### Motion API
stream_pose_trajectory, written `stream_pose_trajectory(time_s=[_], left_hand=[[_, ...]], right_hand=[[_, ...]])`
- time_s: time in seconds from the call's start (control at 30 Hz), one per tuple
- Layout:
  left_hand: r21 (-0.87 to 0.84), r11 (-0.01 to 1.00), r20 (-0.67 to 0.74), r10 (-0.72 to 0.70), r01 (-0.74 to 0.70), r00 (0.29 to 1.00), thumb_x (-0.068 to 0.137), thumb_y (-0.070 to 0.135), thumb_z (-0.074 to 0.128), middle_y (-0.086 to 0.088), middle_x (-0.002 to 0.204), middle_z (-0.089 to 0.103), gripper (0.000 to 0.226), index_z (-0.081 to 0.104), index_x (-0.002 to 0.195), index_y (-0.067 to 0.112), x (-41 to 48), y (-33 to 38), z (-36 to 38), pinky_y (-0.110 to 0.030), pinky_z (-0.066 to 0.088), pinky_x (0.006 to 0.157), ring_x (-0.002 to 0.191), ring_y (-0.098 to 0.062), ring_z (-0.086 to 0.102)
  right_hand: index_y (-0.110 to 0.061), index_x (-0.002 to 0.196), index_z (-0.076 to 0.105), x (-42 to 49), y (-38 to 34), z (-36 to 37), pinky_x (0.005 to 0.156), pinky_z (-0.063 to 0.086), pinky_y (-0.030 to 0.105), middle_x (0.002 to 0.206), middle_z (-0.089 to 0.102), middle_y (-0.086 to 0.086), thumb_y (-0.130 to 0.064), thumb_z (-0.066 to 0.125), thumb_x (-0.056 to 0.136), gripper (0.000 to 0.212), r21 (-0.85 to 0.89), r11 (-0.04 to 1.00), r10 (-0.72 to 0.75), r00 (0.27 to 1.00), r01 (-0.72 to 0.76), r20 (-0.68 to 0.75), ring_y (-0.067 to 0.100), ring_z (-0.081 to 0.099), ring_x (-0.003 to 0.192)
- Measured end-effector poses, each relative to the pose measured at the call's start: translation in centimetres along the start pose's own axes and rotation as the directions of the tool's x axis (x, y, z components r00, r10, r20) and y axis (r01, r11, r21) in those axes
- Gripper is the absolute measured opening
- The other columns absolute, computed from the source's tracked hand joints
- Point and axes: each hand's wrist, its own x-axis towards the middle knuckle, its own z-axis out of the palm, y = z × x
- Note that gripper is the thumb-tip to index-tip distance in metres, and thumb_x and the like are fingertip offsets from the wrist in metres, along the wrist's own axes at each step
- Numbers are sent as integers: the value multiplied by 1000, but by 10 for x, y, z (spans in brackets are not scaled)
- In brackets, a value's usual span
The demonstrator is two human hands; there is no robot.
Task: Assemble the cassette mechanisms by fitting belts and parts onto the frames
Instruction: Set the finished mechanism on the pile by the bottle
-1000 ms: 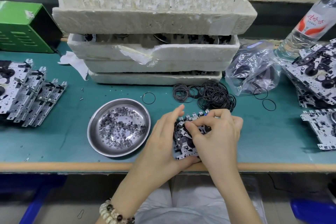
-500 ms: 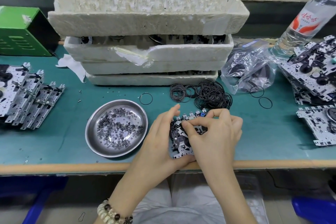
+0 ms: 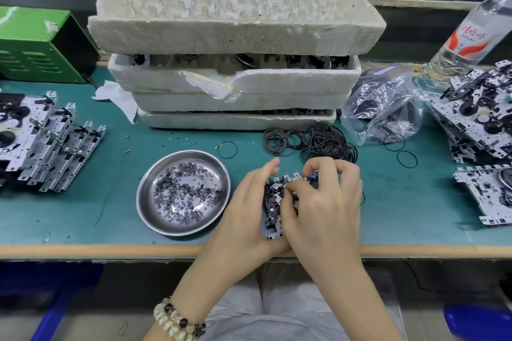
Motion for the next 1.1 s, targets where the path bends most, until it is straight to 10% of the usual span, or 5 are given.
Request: stream_pose_trajectory(time_s=[1.1], left_hand=[[180,973,-73,160,-144,985,77,41,82,2,154,31,87,37,150,24,-4,3,-3,-23,27,117,146,-21,33]], right_hand=[[-12,63,73,17,22,-4,78,39,40,95,57,0,-10,79,70,10,135,982,-150,980,132,128,28,45,96]])
